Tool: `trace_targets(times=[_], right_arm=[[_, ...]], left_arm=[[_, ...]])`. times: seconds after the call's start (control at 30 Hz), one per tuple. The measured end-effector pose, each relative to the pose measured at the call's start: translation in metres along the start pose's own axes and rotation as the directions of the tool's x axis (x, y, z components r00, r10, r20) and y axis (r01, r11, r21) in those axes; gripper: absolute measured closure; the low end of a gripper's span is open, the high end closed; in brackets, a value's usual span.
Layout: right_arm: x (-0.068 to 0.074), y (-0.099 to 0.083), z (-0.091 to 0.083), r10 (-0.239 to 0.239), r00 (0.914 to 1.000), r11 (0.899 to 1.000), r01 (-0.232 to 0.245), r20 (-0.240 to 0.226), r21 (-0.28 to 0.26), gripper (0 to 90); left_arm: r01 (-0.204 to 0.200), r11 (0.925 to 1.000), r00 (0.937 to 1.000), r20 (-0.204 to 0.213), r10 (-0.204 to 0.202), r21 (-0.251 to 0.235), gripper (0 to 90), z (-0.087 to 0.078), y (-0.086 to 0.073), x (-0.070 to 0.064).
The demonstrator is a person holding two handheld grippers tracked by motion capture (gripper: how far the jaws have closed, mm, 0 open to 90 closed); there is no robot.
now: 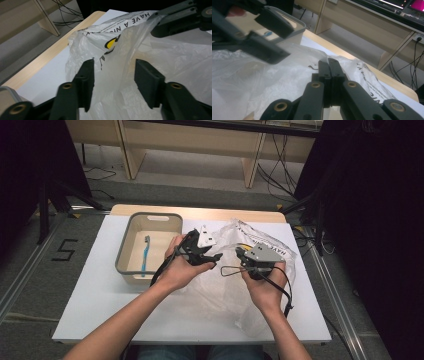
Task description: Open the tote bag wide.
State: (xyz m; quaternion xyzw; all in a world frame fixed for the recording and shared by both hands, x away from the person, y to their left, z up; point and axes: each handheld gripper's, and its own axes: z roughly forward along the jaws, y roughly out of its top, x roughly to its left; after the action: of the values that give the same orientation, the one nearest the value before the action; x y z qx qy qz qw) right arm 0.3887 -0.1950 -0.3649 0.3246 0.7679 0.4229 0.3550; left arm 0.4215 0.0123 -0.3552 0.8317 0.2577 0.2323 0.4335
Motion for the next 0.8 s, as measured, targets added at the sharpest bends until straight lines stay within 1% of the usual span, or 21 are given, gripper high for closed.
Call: trace_targets(times=[0.1, 0.23, 0.3, 0.37, 0.47, 0.53, 0.67, 0.77, 0.8], right_arm=[[0.000, 0.000, 0.000, 0.013, 0.9999, 1.000, -0.013, -0.001, 0.001, 90.0], [0.000, 0.000, 0.000, 0.018, 0.9998, 1.000, -0.018, 0.001, 0.001, 90.0], [0.000, 0.000, 0.000, 0.022, 0.9998, 1.000, -0.022, 0.000, 0.003, 90.0], [0.000, -0.001, 0.000, 0.022, 0.9998, 1.000, -0.022, 0.002, 0.007, 90.0], [0.000, -0.003, 0.001, 0.029, 0.9996, 1.000, -0.029, 0.002, 0.009, 90.0], [0.000, -0.003, 0.001, 0.023, 0.9997, 1.000, -0.023, 0.001, 0.009, 90.0], [0.000, -0.003, 0.001, 0.026, 0.9997, 1.000, -0.026, 0.001, 0.009, 90.0], [0.000, -0.004, 0.001, 0.030, 0.9996, 0.999, -0.030, 0.003, 0.012, 90.0], [0.000, -0.004, 0.001, 0.030, 0.9995, 0.999, -0.030, 0.003, 0.015, 90.0]], left_arm=[[0.006, 1.0000, 1.0000, 0.002, -0.006, 0.007, 37.7, -0.009, -0.007, 0.002], [0.018, 0.9996, 0.9998, 0.011, -0.018, 0.020, 31.7, -0.022, -0.020, 0.005], [0.024, 0.9993, 0.9996, 0.016, -0.025, 0.029, 30.6, -0.028, -0.027, 0.007], [0.031, 0.9990, 0.9995, 0.011, -0.031, 0.031, 29.6, -0.032, -0.034, 0.009], [0.049, 0.9980, 0.9988, 0.003, -0.049, 0.039, 27.9, -0.039, -0.044, 0.014], [0.065, 0.9969, 0.9979, 0.003, -0.065, 0.045, 26.9, -0.044, -0.051, 0.017], [0.089, 0.9951, 0.9961, -0.004, -0.089, 0.043, 26.3, -0.052, -0.061, 0.022], [0.097, 0.9935, 0.9952, -0.005, -0.097, 0.058, 26.1, -0.057, -0.067, 0.025], [0.107, 0.9926, 0.9942, -0.005, -0.107, 0.056, 25.7, -0.058, -0.069, 0.025]])
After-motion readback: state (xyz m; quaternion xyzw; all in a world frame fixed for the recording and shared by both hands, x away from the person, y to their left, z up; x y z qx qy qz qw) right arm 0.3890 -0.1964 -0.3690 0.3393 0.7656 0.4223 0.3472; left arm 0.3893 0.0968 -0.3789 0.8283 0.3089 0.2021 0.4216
